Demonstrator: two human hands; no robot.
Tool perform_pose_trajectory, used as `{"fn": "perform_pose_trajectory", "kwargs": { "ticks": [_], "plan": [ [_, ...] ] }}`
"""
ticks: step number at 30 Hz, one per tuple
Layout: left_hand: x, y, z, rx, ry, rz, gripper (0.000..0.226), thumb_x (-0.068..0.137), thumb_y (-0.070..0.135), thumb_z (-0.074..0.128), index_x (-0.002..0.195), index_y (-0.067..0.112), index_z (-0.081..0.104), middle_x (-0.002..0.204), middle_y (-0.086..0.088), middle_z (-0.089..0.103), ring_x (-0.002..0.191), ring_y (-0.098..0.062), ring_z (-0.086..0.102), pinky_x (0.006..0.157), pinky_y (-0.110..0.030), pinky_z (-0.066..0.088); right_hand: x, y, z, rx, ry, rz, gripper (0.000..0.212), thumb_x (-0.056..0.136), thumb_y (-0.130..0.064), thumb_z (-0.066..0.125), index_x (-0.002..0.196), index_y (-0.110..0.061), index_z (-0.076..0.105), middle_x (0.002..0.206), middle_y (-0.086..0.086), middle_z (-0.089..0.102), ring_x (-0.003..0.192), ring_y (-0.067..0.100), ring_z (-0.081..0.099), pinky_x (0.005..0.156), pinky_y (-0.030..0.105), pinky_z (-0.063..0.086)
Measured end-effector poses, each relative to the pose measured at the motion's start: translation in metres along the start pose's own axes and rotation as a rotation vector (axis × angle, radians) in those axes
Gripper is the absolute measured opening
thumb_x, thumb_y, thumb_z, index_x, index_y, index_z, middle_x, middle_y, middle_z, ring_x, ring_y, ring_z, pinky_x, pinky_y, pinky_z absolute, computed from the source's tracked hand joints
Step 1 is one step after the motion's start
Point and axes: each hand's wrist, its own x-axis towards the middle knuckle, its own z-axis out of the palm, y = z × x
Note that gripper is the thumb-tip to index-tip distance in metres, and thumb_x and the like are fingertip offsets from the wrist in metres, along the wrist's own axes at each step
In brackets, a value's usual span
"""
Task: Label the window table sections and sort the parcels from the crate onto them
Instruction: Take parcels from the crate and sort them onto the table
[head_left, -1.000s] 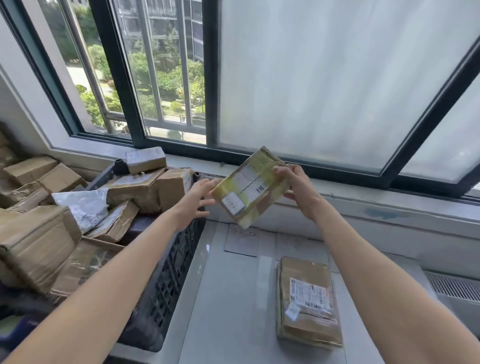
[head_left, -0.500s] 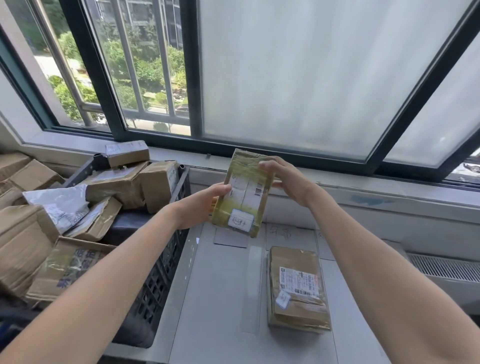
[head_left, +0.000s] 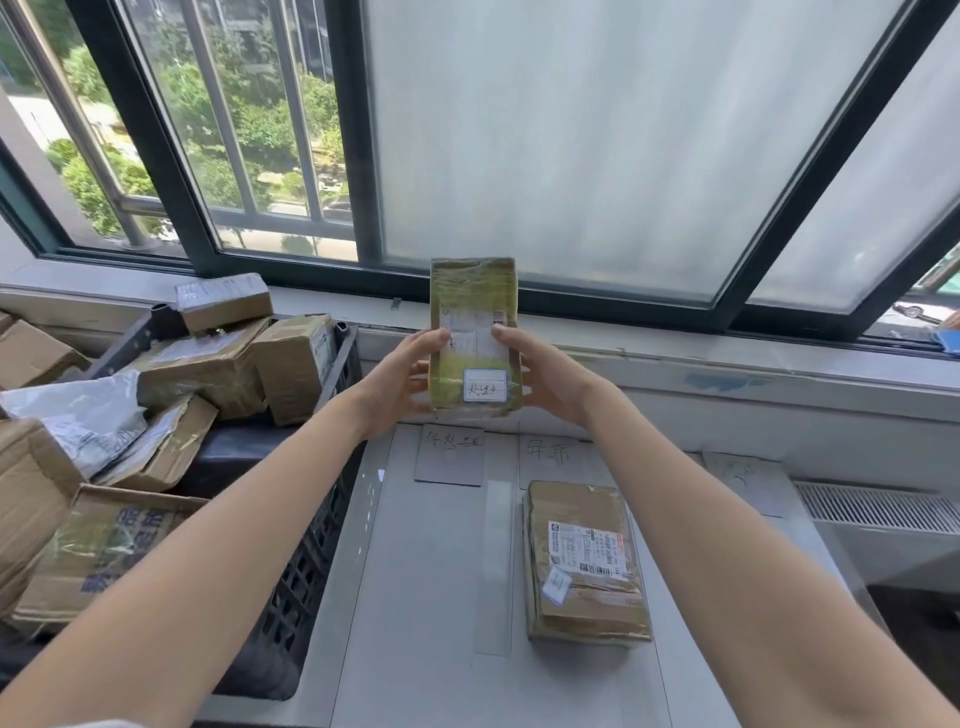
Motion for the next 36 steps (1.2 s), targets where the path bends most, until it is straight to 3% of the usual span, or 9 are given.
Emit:
{"fn": "perform_pose_trajectory", "kwargs": {
  "ticks": [9,13,17,22,26,29,31,34,36],
  "plan": [
    [0.016,-0.015,0.022,0.039,-0.106,-0.094,0.066,0.081,0.070,0.057,0.131,0.028,0.059,0.127,-0.007,0.065,0.116,-0.028,0.063,0.099,-0.051,0.050,-0.020,0.030,-0.015,0.000,0.137,0.044,0.070,0.073,-0.073,0.067,0.129,-0.033,0.058,0.117,-0.005,0.072,0.105,0.020,0.070,0.091,0.043,0.057],
    [0.020,-0.027,0.041,0.057,-0.056,-0.096,0.055,0.086,0.066,0.054,0.125,0.029,0.063,0.119,0.000,0.070,0.111,-0.023,0.065,0.094,-0.046,0.053,-0.035,0.051,-0.019,0.060,0.191,0.051,0.057,0.078,-0.066,0.066,0.125,-0.034,0.061,0.114,-0.004,0.073,0.101,0.020,0.071,0.082,0.038,0.058],
    [0.029,-0.042,0.068,0.066,-0.018,-0.114,0.049,0.086,0.062,0.058,0.117,0.025,0.069,0.113,-0.003,0.073,0.106,-0.025,0.068,0.090,-0.043,0.055,-0.049,0.078,-0.030,0.136,0.310,0.036,0.058,0.085,-0.060,0.062,0.133,-0.029,0.058,0.117,-0.001,0.071,0.102,0.023,0.070,0.077,0.039,0.058],
    [0.047,-0.068,0.127,0.074,-0.014,-0.172,0.048,0.087,0.057,0.061,0.117,0.021,0.070,0.111,0.001,0.074,0.107,-0.022,0.067,0.088,-0.044,0.056,-0.077,0.116,-0.062,0.218,0.506,0.042,0.047,0.092,-0.046,0.062,0.131,-0.021,0.061,0.115,0.001,0.073,0.099,0.023,0.072,0.075,0.038,0.059],
    [0.068,-0.086,0.185,0.100,-0.001,-0.189,0.046,0.087,0.056,0.063,0.117,0.022,0.069,0.107,0.003,0.074,0.105,-0.019,0.067,0.081,-0.041,0.056,-0.099,0.144,-0.104,0.245,0.670,0.046,0.037,0.094,-0.036,0.064,0.123,-0.013,0.067,0.114,0.006,0.072,0.102,0.026,0.070,0.088,0.044,0.059],
    [0.085,-0.098,0.232,0.098,0.019,-0.198,0.043,0.089,0.051,0.063,0.118,0.020,0.068,0.109,0.002,0.073,0.105,-0.019,0.066,0.077,-0.040,0.056,-0.118,0.160,-0.141,0.226,0.722,0.055,0.014,0.096,-0.030,0.063,0.100,-0.020,0.071,0.098,0.001,0.074,0.085,0.017,0.072,0.066,0.030,0.060],
    [0.097,-0.106,0.262,0.107,0.034,-0.205,0.043,0.090,0.048,0.063,0.121,0.017,0.066,0.110,0.002,0.072,0.105,-0.017,0.066,0.070,-0.035,0.054,-0.130,0.171,-0.168,0.209,0.747,0.063,0.010,0.096,-0.027,0.063,0.095,-0.021,0.071,0.092,-0.003,0.074,0.078,0.011,0.071,0.060,0.025,0.058],
    [0.114,-0.121,0.304,0.101,0.087,-0.225,0.040,0.091,0.041,0.064,0.122,0.015,0.065,0.109,0.001,0.072,0.100,-0.015,0.067,0.061,-0.028,0.053,-0.143,0.190,-0.207,0.185,0.781,0.091,0.015,0.095,-0.024,0.065,0.104,-0.016,0.072,0.100,0.003,0.074,0.092,0.021,0.072,0.078,0.037,0.061],
    [0.125,-0.132,0.327,0.093,0.121,-0.239,0.037,0.092,0.037,0.064,0.122,0.014,0.065,0.108,-0.001,0.072,0.100,-0.017,0.068,0.066,-0.034,0.058,-0.147,0.204,-0.228,0.188,0.790,0.113,0.020,0.094,-0.022,0.065,0.110,-0.011,0.072,0.105,0.007,0.074,0.098,0.025,0.071,0.086,0.044,0.060]
  ]
}}
